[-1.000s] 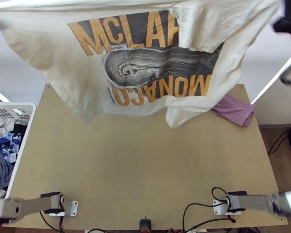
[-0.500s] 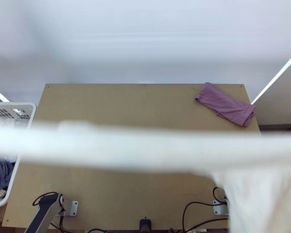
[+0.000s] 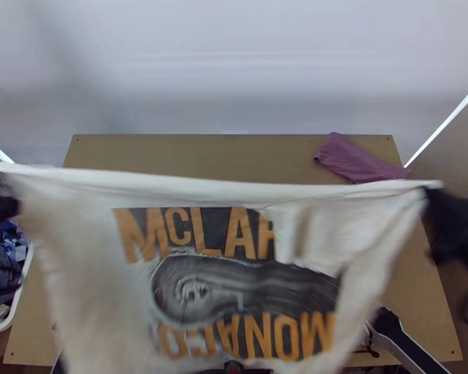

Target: Fold the t-shirt

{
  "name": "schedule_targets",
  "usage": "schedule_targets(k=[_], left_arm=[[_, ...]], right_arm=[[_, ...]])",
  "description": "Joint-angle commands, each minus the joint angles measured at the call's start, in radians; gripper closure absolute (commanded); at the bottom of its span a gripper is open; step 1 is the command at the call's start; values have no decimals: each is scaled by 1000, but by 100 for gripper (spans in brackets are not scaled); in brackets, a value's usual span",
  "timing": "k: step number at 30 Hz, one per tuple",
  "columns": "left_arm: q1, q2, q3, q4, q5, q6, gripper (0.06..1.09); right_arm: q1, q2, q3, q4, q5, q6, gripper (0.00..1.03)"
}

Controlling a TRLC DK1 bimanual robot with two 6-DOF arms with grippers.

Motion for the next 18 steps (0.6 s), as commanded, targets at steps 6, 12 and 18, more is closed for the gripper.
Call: schedule_targets(k=[6, 12, 18], left_arm=[[-27, 19, -373, 140, 41, -32, 105], [-57, 205, -433, 218, 47, -37, 105], [-51, 377, -408, 301, 64, -30, 105]], right_arm=[[-27, -74, -454, 200, -113, 85, 100], [-142, 69, -621, 425, -209, 56, 100], [-224, 328, -580, 542, -255, 92, 100]])
